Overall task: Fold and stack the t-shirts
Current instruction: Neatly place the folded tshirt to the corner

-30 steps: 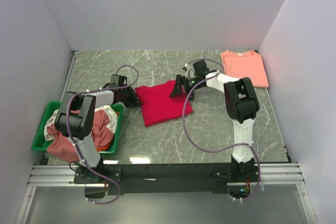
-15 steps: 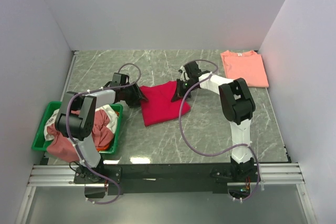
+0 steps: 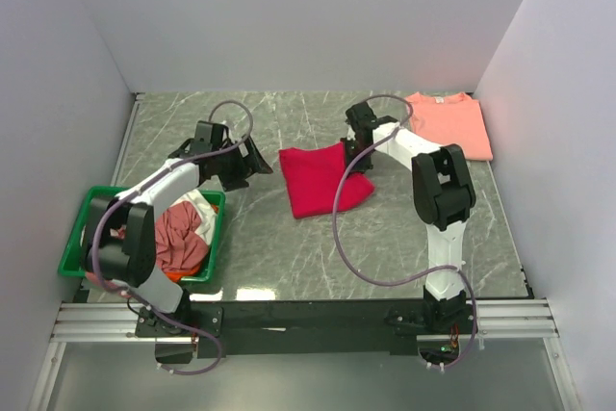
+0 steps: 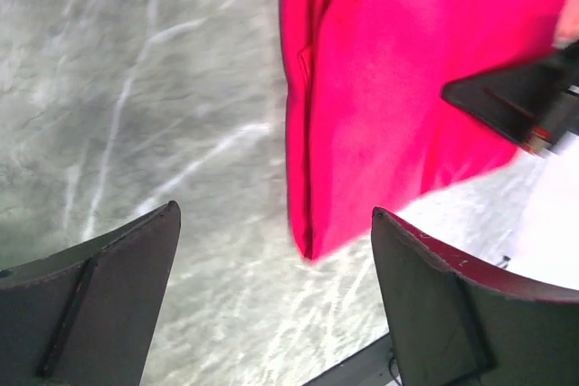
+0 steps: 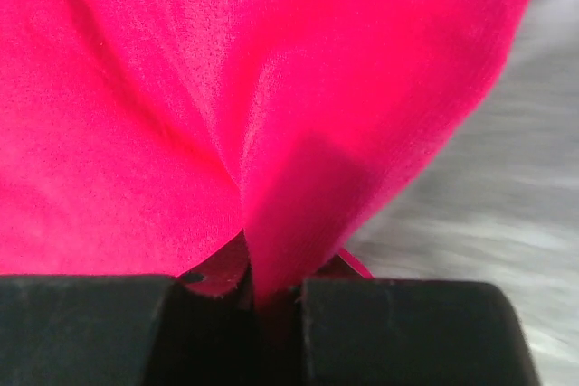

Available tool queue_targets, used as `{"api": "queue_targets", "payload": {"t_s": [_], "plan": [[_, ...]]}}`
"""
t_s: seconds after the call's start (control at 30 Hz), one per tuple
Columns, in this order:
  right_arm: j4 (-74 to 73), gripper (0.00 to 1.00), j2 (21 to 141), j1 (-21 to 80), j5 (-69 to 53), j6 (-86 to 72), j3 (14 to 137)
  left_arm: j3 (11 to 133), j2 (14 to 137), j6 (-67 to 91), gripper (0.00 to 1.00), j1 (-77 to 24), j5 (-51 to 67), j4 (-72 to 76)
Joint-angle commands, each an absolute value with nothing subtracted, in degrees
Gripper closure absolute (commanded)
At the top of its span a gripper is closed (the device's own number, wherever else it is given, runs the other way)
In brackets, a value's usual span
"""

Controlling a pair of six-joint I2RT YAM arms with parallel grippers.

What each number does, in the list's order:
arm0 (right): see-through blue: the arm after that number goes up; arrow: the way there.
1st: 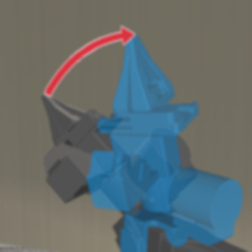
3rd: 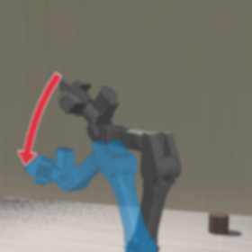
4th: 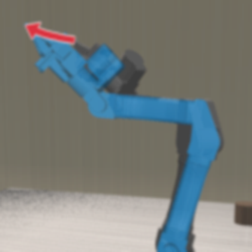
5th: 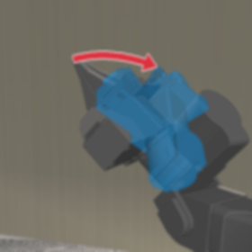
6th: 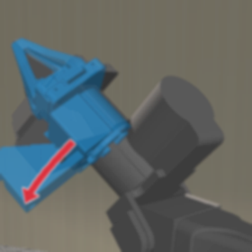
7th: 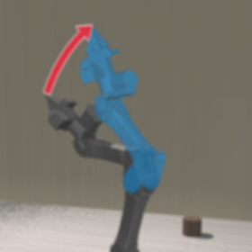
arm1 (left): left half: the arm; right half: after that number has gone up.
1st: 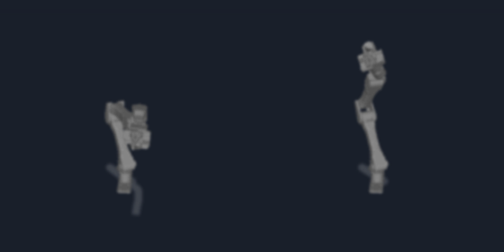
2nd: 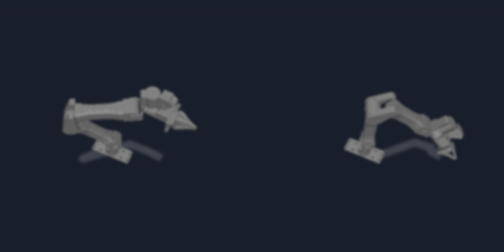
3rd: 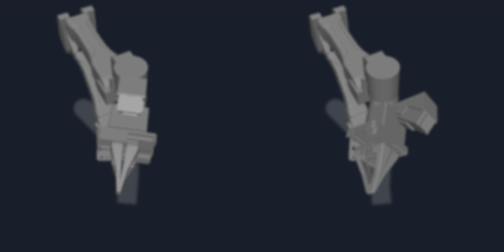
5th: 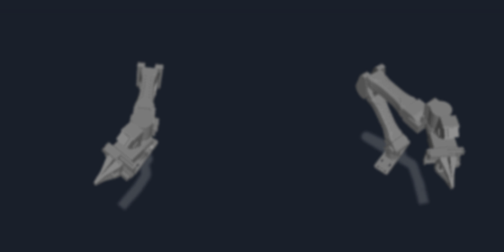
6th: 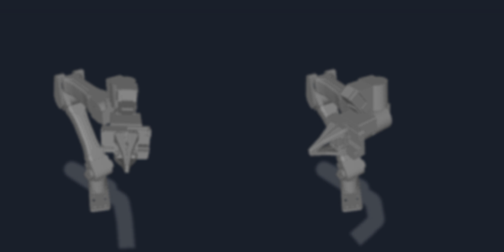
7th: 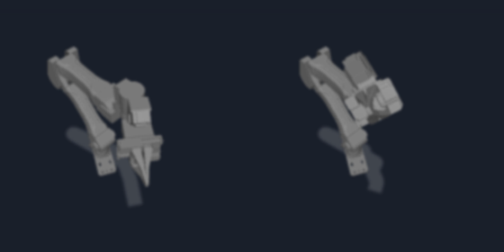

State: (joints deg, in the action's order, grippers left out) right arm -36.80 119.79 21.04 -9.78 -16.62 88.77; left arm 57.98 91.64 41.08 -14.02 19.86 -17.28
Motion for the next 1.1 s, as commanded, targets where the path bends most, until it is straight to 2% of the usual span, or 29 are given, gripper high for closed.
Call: {"api": "queue_targets", "payload": {"t_s": [0.0,0.33,0.63,0.83,1.07], "plan": [[-43.15,1.0,116.1,19.16,2.71,-11.52,92.28,60.99,86.84,39.2,0.07,-13.97,21.18,-18.02],[-53.52,1.0,121.81,14.68,21.52,-2.99,109.41,63.98,87.27,39.37,0.06,-12.13,21.89,-18.72],[-48.18,1.0,126.21,11.08,36.46,2.9,119.7,65.83,91.32,40.51,0.05,-8.53,19.87,-18.11],[-46.85,1.0,129.02,8.27,37.62,2.9,125.33,64.86,93.42,42.71,0.06,-7.38,20.56,-16.09],[-44.91,1.0,126.92,5.28,30.08,4.83,125.95,65.92,95.71,43.07,0.06,-7.38,20.48,-15.73]]}}
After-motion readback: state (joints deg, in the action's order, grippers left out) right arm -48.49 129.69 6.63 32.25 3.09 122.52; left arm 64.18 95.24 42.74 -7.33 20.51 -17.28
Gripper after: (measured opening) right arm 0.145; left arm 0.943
